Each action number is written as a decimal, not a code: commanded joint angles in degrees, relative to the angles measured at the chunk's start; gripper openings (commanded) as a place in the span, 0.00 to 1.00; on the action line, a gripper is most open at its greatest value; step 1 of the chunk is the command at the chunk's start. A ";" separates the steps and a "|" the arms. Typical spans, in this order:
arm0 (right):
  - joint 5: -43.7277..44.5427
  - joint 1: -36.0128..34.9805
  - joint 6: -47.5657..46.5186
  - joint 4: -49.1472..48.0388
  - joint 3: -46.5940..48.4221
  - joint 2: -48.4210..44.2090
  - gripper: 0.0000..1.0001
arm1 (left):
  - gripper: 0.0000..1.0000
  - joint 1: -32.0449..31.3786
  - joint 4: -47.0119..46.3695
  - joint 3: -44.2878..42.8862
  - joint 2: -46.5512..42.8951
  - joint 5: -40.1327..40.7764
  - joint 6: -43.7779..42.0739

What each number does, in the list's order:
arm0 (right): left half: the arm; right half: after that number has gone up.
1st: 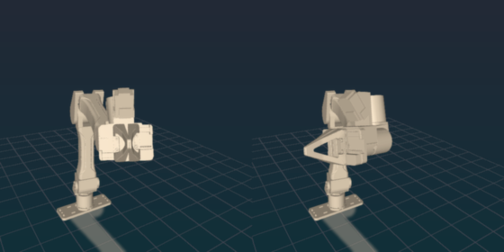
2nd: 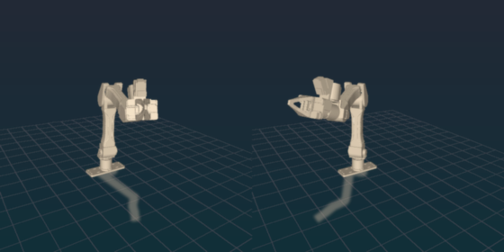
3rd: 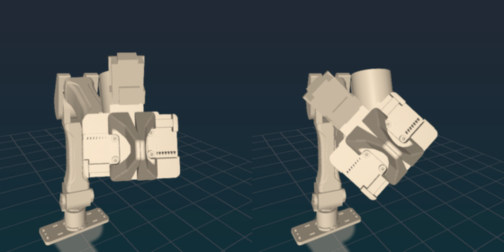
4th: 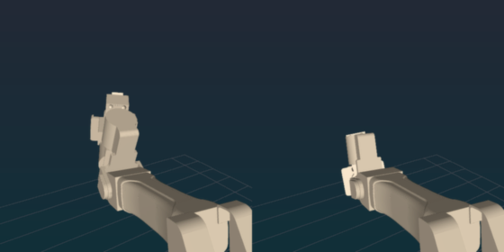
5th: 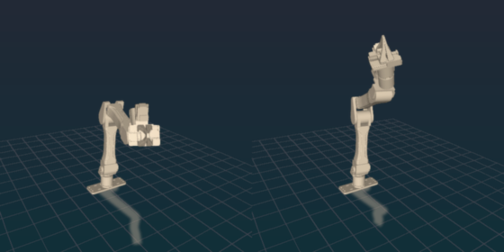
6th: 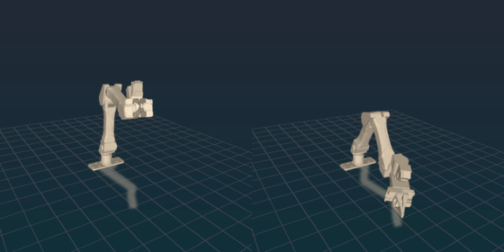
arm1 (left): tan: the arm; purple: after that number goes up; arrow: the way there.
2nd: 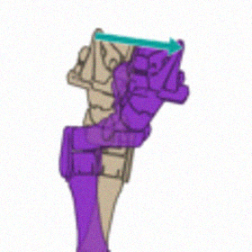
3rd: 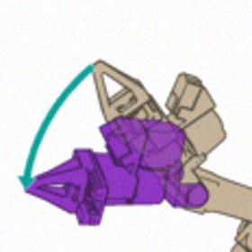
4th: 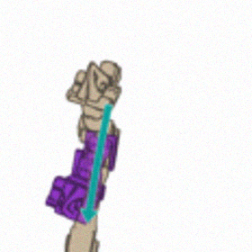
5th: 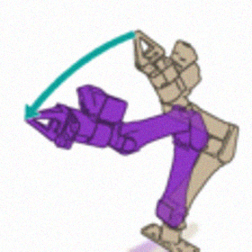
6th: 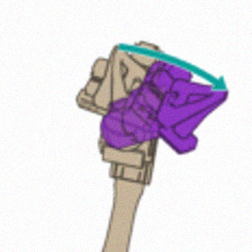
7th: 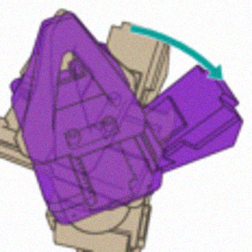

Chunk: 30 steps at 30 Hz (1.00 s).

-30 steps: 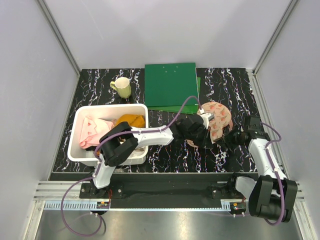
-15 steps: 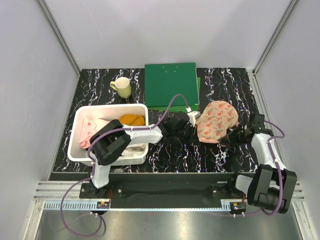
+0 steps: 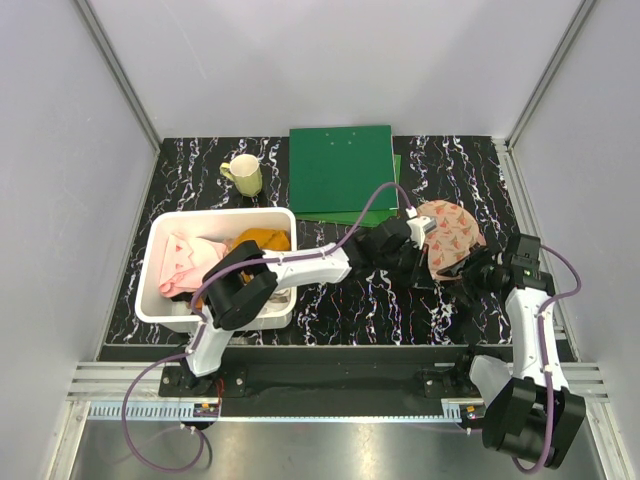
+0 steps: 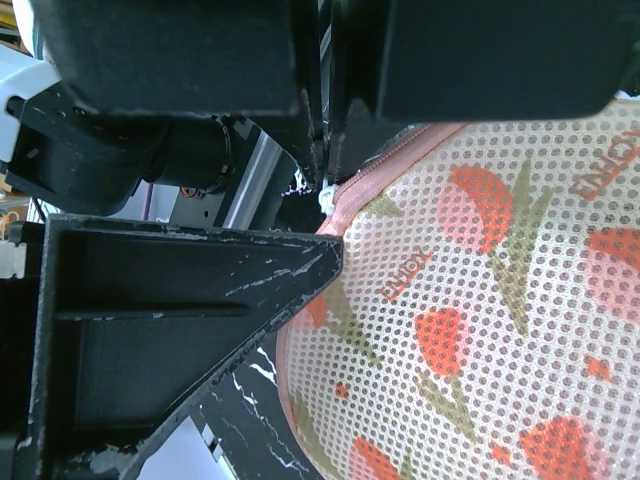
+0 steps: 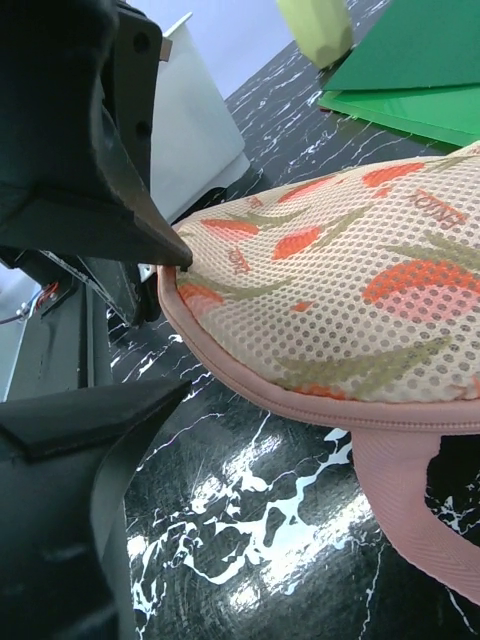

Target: Place the bra in the laundry bag and zip it closed

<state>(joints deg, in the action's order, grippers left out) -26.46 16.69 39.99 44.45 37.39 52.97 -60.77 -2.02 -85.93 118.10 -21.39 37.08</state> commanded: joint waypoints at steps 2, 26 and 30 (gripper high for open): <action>0.36 0.19 3.08 0.12 1.11 0.55 0.48 | 0.00 -0.75 -0.61 -1.88 -0.59 -1.90 0.18; -0.09 3.17 0.01 -0.94 -0.74 3.19 0.00 | 0.00 10.76 -1.41 13.95 -5.43 2.93 -6.58; 0.62 3.70 -1.05 -0.59 0.40 4.15 0.00 | 0.00 11.38 -0.96 12.11 -4.46 0.65 -7.82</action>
<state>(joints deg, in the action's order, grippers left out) -28.84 18.61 42.15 43.07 35.92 56.75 -52.21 -6.57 -73.25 115.04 -23.90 33.36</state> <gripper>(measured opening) 0.017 0.012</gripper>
